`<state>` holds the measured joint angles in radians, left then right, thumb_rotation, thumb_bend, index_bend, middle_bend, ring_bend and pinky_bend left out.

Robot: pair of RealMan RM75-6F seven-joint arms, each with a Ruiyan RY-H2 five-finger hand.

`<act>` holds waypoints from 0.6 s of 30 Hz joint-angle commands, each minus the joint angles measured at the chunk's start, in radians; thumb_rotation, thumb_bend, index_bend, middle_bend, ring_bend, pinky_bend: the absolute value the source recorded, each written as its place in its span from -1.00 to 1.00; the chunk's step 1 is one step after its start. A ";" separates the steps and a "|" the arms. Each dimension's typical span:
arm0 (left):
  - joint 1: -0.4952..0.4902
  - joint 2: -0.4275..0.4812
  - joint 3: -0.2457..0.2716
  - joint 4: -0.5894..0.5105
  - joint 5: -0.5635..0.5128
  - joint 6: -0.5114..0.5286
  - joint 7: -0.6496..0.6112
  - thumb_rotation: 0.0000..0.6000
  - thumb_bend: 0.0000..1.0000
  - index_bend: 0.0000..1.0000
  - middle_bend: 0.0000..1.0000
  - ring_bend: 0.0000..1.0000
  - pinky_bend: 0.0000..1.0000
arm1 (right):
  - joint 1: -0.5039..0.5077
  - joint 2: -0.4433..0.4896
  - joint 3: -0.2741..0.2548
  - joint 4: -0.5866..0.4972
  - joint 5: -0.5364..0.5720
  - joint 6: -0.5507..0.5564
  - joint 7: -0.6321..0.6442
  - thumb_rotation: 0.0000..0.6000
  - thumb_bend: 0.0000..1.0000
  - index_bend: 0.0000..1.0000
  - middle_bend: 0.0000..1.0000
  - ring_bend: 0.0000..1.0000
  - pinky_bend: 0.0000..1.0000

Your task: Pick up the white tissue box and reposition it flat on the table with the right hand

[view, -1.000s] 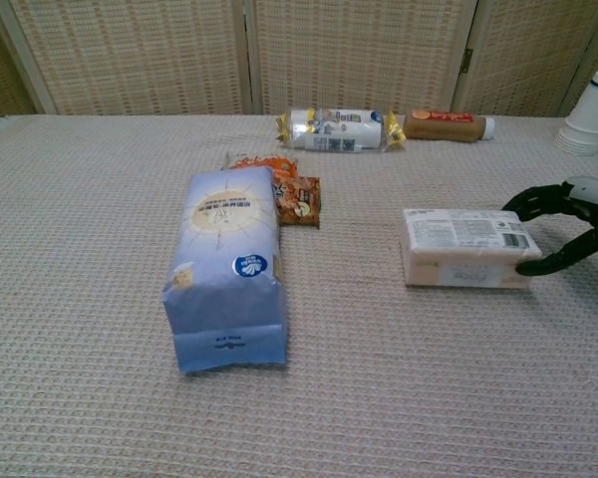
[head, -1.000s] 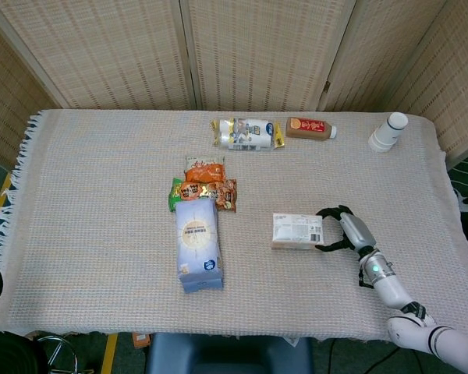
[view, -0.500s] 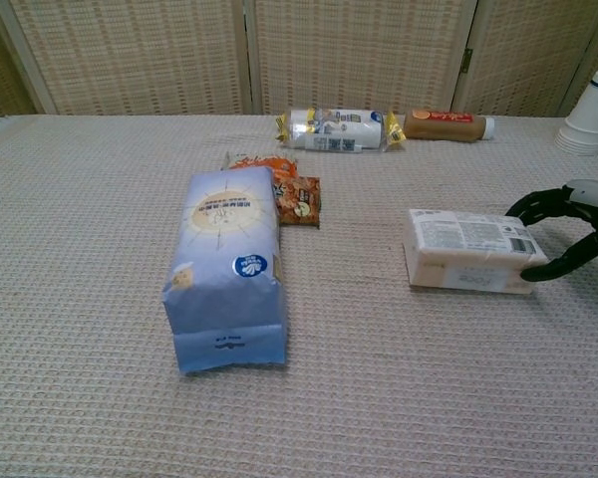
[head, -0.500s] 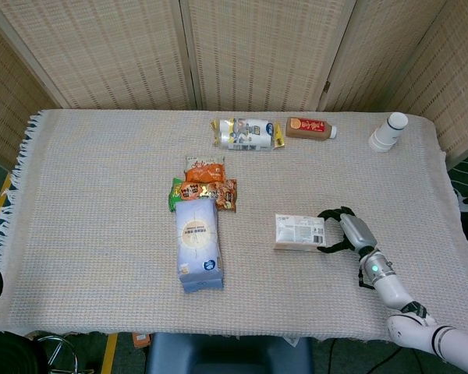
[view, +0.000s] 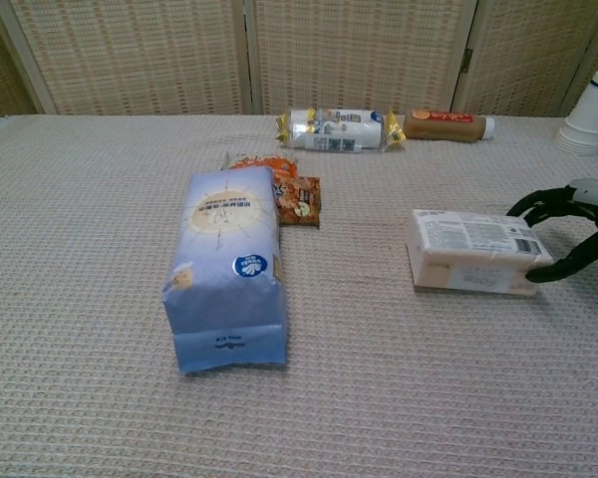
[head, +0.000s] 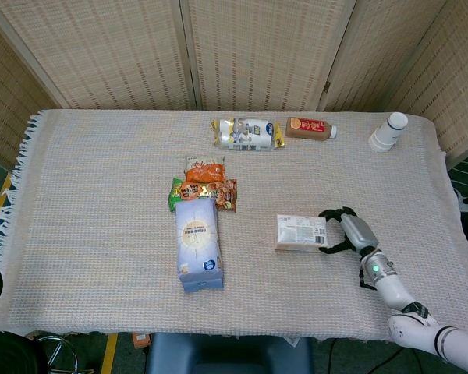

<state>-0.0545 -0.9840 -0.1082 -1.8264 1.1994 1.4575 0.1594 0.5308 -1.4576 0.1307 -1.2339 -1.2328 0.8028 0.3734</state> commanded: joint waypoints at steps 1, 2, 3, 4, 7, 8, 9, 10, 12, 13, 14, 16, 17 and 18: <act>0.000 0.000 0.000 0.000 0.000 0.000 0.001 1.00 0.05 -0.71 -1.00 -1.00 -0.78 | 0.000 0.012 -0.001 -0.015 0.013 -0.009 -0.027 1.00 -0.73 -0.60 -0.21 -0.36 -1.00; 0.000 0.000 0.000 0.000 0.000 0.000 0.002 1.00 0.05 -0.71 -1.00 -1.00 -0.78 | 0.001 0.017 -0.002 -0.021 0.018 -0.013 -0.039 1.00 -0.76 -0.66 -0.24 -0.37 -1.00; -0.001 0.000 0.000 0.000 -0.001 0.000 0.002 1.00 0.05 -0.71 -1.00 -1.00 -0.78 | 0.001 0.021 -0.002 -0.028 0.023 -0.015 -0.048 1.00 -0.79 -0.71 -0.28 -0.39 -1.00; -0.001 0.000 0.000 -0.001 -0.001 -0.001 0.003 1.00 0.05 -0.71 -1.00 -1.00 -0.78 | 0.001 0.026 -0.001 -0.037 0.031 -0.019 -0.058 1.00 -0.81 -0.76 -0.32 -0.40 -1.00; -0.001 0.000 0.001 -0.002 -0.001 -0.001 0.006 1.00 0.05 -0.71 -1.00 -1.00 -0.78 | 0.002 0.036 0.001 -0.055 0.050 -0.029 -0.082 1.00 -0.87 -0.82 -0.42 -0.48 -1.00; -0.001 0.000 0.001 -0.002 -0.001 -0.001 0.006 1.00 0.05 -0.71 -1.00 -1.00 -0.78 | 0.003 0.038 0.001 -0.059 0.055 -0.030 -0.090 1.00 -0.88 -0.82 -0.45 -0.53 -1.00; -0.001 0.000 0.001 -0.002 -0.001 -0.001 0.006 1.00 0.05 -0.71 -1.00 -1.00 -0.78 | 0.003 0.040 0.002 -0.062 0.060 -0.031 -0.098 1.00 -0.88 -0.83 -0.47 -0.55 -1.00; -0.001 0.000 0.001 -0.002 -0.002 -0.001 0.006 1.00 0.05 -0.71 -1.00 -1.00 -0.78 | 0.004 0.043 0.002 -0.067 0.067 -0.036 -0.108 1.00 -0.88 -0.83 -0.49 -0.61 -1.00; -0.001 0.000 0.001 -0.002 -0.004 -0.002 0.007 1.00 0.05 -0.71 -1.00 -1.00 -0.78 | 0.006 0.048 0.002 -0.075 0.077 -0.041 -0.122 1.00 -0.89 -0.83 -0.52 -0.65 -1.00; -0.002 0.000 0.001 -0.003 -0.005 -0.003 0.007 1.00 0.05 -0.71 -1.00 -1.00 -0.78 | 0.006 0.050 0.005 -0.081 0.082 -0.039 -0.127 1.00 -0.89 -0.83 -0.53 -0.66 -1.00; -0.002 0.000 0.001 -0.003 -0.005 -0.003 0.007 1.00 0.05 -0.71 -1.00 -1.00 -0.78 | 0.005 0.051 0.007 -0.084 0.083 -0.035 -0.131 1.00 -0.89 -0.83 -0.53 -0.66 -1.00; -0.002 0.000 0.001 -0.003 -0.005 -0.004 0.009 1.00 0.05 -0.71 -1.00 -1.00 -0.78 | 0.003 0.054 0.008 -0.092 0.085 -0.030 -0.138 1.00 -0.89 -0.83 -0.53 -0.66 -1.00; -0.002 0.000 0.002 -0.003 -0.005 -0.004 0.009 1.00 0.05 -0.71 -1.00 -1.00 -0.78 | 0.002 0.057 0.008 -0.096 0.086 -0.028 -0.141 1.00 -0.89 -0.83 -0.53 -0.66 -1.00; -0.002 0.000 0.002 -0.004 -0.005 -0.004 0.010 1.00 0.05 -0.71 -1.00 -1.00 -0.78 | 0.001 0.059 0.008 -0.100 0.088 -0.027 -0.144 1.00 -0.89 -0.83 -0.53 -0.66 -1.00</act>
<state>-0.0565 -0.9838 -0.1065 -1.8302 1.1943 1.4532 0.1689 0.5325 -1.4000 0.1381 -1.3318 -1.1462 0.7740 0.2314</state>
